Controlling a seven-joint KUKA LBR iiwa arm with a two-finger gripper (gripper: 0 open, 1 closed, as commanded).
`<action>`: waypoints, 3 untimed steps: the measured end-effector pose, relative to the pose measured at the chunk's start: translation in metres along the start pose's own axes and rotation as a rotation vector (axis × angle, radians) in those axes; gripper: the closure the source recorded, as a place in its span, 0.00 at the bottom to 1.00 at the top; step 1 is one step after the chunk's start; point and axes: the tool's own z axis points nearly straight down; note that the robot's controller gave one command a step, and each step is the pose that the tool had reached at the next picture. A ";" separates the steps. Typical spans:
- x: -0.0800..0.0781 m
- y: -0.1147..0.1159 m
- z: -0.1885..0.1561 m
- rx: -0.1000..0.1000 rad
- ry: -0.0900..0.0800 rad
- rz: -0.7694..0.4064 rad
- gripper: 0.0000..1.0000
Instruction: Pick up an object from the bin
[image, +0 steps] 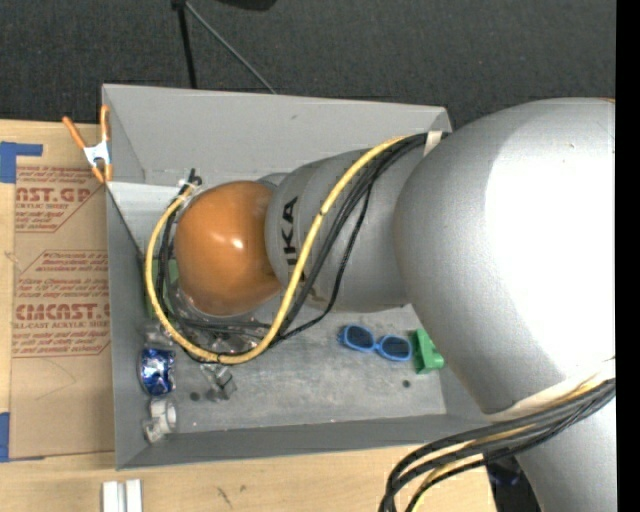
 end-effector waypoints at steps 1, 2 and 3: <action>0.002 0.001 0.002 0.000 -0.002 0.030 0.00; 0.007 0.002 0.016 0.004 0.003 -0.110 0.00; 0.006 0.003 0.015 0.002 0.002 -0.111 1.00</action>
Offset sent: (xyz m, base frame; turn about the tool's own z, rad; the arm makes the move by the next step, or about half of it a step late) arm -0.0025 -0.0013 -0.0016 0.0291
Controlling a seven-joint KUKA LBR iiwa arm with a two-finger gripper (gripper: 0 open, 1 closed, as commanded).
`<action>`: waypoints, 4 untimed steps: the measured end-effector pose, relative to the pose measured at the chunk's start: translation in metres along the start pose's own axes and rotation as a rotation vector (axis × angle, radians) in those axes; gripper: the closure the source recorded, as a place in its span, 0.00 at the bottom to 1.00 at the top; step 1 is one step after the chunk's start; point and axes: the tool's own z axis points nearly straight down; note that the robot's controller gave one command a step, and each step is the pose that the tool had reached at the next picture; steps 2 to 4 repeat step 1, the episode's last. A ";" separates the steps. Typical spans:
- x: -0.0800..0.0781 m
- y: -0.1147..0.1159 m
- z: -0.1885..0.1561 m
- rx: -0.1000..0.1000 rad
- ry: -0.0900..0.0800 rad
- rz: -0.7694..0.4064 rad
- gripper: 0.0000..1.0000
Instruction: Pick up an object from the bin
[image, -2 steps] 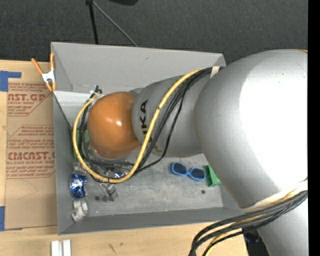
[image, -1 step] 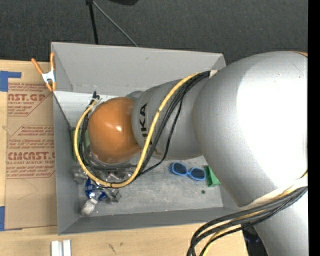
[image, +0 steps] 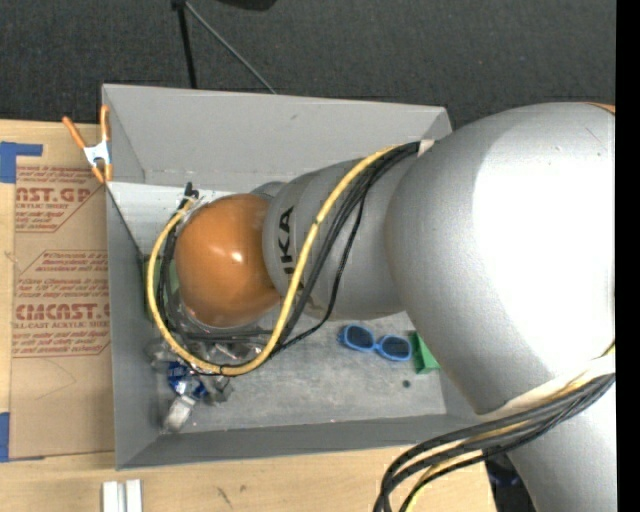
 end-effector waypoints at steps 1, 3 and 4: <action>-0.001 -0.021 -0.165 0.004 -0.010 0.026 1.00; -0.001 -0.021 -0.165 0.004 -0.010 0.026 1.00; -0.001 -0.021 -0.165 0.004 -0.010 0.026 1.00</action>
Offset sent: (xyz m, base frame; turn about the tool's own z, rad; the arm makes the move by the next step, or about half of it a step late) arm 0.0152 -0.0135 0.1603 0.0236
